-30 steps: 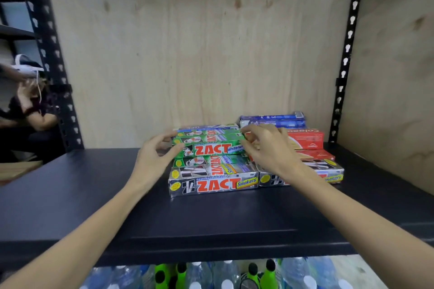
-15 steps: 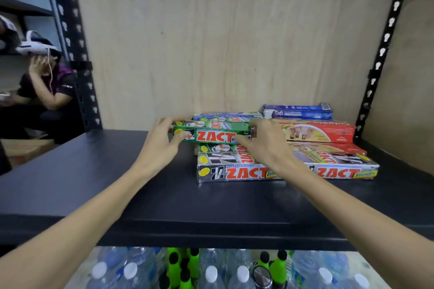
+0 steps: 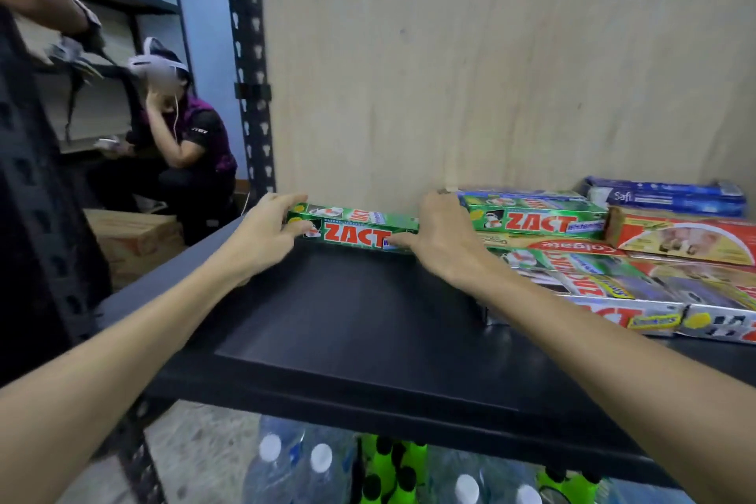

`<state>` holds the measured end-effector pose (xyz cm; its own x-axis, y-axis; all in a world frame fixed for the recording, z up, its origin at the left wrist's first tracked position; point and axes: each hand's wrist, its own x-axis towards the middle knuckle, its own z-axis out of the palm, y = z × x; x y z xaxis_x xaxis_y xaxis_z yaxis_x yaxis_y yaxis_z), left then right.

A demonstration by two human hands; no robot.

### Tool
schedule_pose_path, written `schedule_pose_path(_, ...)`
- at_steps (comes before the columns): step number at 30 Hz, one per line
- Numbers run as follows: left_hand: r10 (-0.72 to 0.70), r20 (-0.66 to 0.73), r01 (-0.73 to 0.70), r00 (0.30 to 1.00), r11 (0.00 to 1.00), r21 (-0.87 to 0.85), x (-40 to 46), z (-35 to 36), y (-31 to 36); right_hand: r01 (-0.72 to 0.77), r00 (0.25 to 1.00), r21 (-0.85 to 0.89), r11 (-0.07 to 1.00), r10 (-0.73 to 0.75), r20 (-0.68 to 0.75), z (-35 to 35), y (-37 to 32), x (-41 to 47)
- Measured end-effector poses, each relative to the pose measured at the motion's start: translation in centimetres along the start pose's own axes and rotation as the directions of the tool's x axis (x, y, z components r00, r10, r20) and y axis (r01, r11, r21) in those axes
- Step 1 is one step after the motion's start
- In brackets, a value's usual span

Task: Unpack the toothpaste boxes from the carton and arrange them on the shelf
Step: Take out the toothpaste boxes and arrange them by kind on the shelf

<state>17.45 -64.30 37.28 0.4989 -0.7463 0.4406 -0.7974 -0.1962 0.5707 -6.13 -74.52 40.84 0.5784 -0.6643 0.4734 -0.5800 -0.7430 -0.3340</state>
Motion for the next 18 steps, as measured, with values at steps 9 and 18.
schedule_pose_path(9, -0.197, -0.011, 0.196, 0.980, 0.978, -0.078, 4.8, -0.2, -4.1, 0.015, 1.000, 0.001, 1.000, -0.015, 0.005, 5.5, -2.1, 5.5)
schedule_pose_path(18, -0.217, -0.087, 0.204, 0.972, 0.969, -0.138, 8.2, 1.3, -5.7, 0.004, 0.987, 0.149, 0.989, 0.020, -0.161, 8.9, -1.8, 7.8)
